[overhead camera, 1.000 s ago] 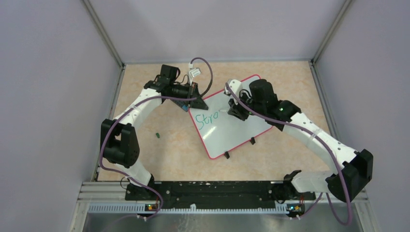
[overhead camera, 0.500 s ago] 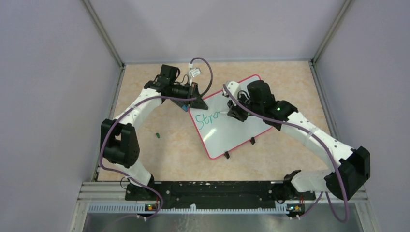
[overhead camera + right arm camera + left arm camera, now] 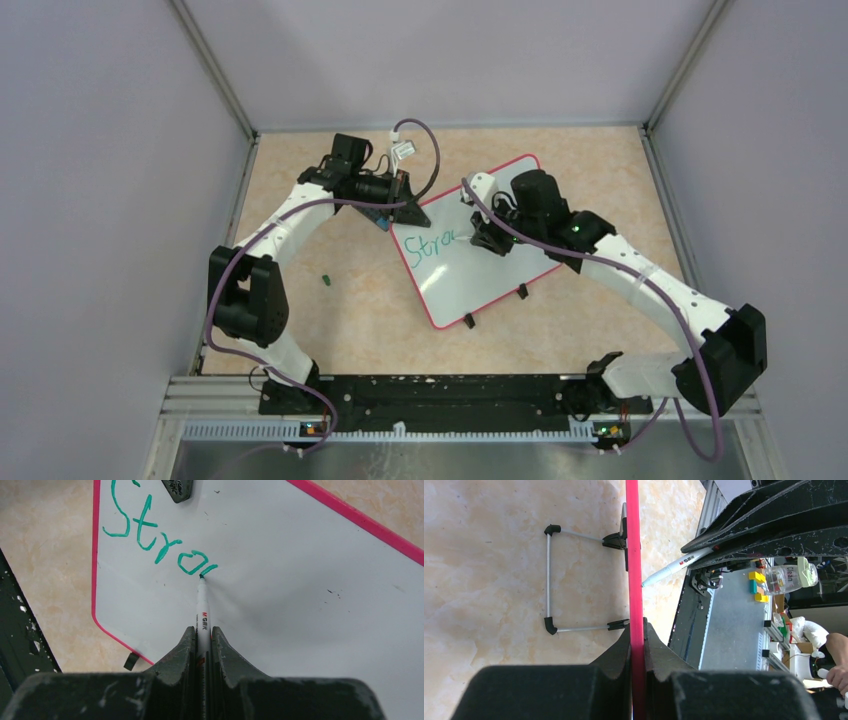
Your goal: Write a sentence on the whiteboard
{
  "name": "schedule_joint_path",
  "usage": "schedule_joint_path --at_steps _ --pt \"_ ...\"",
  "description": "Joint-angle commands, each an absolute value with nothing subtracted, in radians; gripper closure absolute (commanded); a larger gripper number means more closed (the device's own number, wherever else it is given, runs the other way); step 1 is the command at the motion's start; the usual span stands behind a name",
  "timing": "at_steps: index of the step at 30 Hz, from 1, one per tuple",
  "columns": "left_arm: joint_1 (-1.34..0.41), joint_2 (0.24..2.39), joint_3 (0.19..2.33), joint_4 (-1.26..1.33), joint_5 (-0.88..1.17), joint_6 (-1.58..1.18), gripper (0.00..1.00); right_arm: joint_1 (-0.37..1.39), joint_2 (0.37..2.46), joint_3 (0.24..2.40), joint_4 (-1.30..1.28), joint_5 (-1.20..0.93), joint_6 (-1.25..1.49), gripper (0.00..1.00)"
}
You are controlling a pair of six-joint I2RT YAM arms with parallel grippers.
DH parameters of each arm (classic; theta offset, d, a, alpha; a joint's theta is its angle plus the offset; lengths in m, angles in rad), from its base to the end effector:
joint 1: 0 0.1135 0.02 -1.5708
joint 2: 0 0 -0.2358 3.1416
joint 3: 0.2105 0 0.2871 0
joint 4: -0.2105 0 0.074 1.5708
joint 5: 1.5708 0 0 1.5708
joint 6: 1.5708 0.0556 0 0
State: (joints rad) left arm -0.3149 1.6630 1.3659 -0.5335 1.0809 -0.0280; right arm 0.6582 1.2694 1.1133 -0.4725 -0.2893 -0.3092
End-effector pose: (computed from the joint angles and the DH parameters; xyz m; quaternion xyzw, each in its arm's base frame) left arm 0.3607 -0.1691 0.2495 0.2985 0.7646 -0.5256 0.2238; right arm 0.2590 0.2203 0.2794 -0.4680 0.7502 0.2045 0.4200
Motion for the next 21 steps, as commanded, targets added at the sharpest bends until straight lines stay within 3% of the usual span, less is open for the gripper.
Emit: schedule_joint_path --at_steps 1,21 --pt "-0.345 1.657 1.348 -0.511 1.146 -0.009 1.0 0.651 1.273 1.153 -0.413 -0.23 -0.303 1.0" --pt "-0.345 1.665 1.353 -0.511 1.144 -0.009 1.0 0.593 1.28 1.175 -0.421 -0.213 -0.314 1.0"
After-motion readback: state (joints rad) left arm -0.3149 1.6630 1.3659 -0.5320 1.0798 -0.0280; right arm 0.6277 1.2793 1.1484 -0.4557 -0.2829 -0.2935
